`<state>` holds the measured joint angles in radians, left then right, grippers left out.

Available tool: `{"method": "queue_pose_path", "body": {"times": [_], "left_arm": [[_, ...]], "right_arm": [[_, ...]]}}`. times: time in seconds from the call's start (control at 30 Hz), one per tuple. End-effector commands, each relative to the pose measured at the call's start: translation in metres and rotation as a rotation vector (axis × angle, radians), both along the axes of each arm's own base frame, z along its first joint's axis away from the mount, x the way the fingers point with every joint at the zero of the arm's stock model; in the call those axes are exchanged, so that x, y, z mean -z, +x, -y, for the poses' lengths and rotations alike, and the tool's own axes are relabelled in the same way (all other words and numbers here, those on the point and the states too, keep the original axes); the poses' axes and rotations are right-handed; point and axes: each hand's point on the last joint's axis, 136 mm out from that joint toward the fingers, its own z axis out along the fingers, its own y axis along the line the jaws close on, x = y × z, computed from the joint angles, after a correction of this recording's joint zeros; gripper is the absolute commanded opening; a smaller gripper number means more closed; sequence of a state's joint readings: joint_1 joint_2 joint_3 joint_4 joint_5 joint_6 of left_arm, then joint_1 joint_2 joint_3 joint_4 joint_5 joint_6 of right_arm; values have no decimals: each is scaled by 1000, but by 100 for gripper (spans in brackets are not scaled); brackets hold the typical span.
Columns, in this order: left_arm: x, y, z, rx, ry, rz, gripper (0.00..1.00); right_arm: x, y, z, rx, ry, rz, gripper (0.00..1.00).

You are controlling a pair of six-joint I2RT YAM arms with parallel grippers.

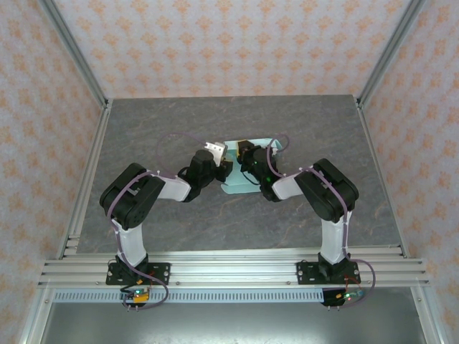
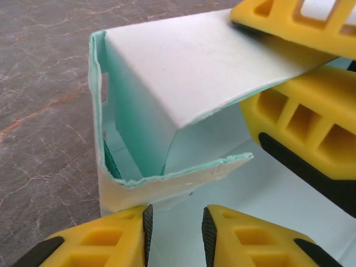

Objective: Fold the paper box

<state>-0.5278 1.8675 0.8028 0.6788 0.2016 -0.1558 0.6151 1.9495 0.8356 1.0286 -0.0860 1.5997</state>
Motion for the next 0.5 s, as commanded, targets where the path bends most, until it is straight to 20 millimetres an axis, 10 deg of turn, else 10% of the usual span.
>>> {"method": "queue_pose_path", "body": {"times": [0.0,0.47], "left_arm": [[-37,13,2,-11,-48,88,32],[-49,-19,-8,53,-89,151,48]], "right_arm": [[13,-6,-11,-41,-26,-47,9],[24,-6,-6,-36,-122,-59,8]]}}
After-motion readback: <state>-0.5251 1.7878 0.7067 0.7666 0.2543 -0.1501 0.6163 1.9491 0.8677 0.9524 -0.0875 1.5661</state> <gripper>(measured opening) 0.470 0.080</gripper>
